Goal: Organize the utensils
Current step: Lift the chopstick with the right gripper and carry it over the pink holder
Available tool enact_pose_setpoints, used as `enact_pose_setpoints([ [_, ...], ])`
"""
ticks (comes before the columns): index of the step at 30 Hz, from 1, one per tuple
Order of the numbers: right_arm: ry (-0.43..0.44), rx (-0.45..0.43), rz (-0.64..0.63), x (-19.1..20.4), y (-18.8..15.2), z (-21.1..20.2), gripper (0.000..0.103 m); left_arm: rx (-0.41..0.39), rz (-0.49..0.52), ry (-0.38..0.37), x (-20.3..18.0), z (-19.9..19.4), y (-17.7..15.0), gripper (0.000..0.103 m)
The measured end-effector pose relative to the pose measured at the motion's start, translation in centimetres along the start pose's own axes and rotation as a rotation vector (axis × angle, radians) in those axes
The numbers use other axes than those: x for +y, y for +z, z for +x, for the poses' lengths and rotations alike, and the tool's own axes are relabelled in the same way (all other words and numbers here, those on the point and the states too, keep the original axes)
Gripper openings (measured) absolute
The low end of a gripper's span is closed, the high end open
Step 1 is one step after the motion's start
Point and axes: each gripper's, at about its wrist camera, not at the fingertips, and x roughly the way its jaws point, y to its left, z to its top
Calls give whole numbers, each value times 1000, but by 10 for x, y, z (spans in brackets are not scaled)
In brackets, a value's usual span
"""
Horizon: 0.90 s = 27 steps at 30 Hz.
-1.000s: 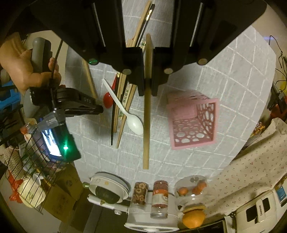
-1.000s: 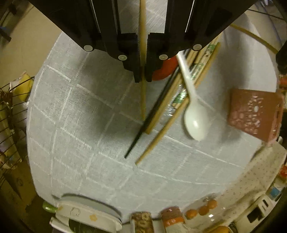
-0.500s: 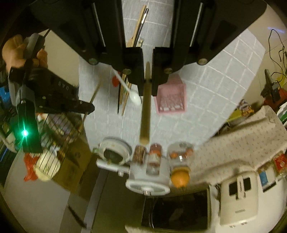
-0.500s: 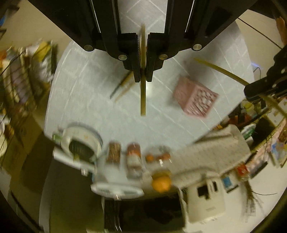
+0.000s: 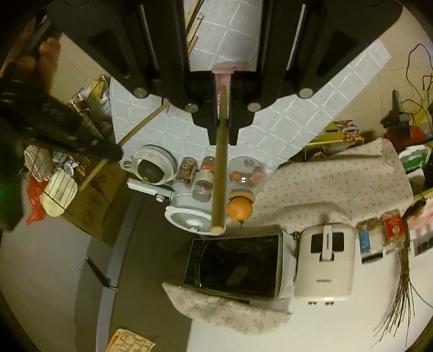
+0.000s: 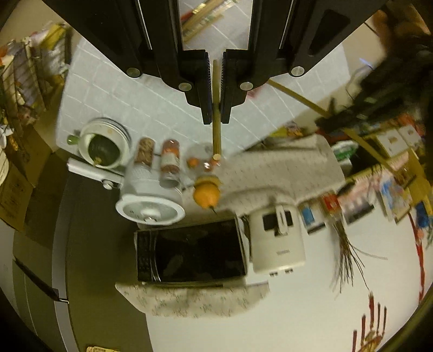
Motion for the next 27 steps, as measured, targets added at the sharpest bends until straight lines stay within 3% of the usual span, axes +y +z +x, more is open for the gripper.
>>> enact_pose_setpoints([
  [7, 66, 3, 28, 11, 4, 20, 6, 74, 5, 29, 5, 35, -5, 8],
  [20, 93, 250, 156, -13, -15, 109, 6, 301, -58, 34, 31, 97, -16, 8],
  [27, 124, 317, 232, -21, -22, 134, 6, 356, -39, 19, 32, 115, -20, 8],
])
